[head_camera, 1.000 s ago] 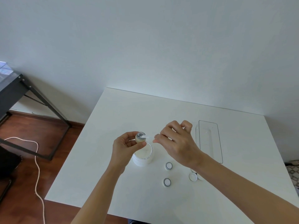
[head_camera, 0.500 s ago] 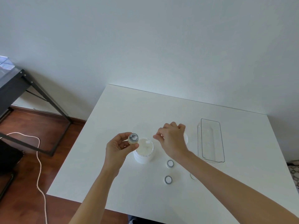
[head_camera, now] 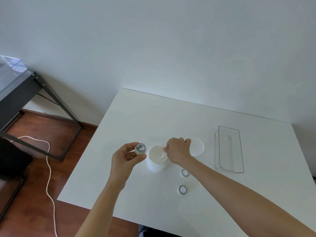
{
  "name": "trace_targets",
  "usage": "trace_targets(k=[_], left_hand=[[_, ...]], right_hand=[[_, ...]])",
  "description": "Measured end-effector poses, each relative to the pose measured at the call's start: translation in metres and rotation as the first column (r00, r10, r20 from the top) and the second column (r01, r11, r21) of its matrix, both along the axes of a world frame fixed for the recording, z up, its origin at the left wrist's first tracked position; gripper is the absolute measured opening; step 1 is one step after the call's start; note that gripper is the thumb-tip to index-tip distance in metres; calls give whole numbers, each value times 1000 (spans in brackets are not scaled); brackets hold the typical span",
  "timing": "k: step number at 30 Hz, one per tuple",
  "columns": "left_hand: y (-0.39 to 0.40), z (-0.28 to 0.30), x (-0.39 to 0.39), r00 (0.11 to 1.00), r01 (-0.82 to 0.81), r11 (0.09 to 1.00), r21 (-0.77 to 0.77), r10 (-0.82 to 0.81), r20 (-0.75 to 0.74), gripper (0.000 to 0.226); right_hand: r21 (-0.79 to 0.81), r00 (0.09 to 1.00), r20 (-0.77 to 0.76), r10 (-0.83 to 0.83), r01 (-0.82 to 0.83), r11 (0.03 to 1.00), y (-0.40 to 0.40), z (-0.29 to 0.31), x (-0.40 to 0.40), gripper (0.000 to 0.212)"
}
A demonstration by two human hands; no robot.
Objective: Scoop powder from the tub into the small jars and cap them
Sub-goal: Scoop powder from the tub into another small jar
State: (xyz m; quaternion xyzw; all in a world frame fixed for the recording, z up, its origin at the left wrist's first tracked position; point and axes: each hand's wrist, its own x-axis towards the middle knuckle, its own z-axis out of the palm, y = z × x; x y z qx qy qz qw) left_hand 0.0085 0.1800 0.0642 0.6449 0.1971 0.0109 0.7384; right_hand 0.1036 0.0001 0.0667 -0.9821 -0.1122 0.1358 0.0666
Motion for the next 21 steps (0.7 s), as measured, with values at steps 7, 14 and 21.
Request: trace_targets(k=[7,14,21], left_hand=[[-3,-4,3,1000,22,1000,3,-21,-8,37],[-16,-3,8,999,47,999,-1,-47,-25,37],[-32,7,19,994,112,993,-28,-112,16,38]], right_hand=[[257,899,-285,-332,405,877,-39,25,9,35],[467,852,-437,-290,490,736,-63,78,11,30],[578,849,-491,-196,486,655,-56,107,11,24]])
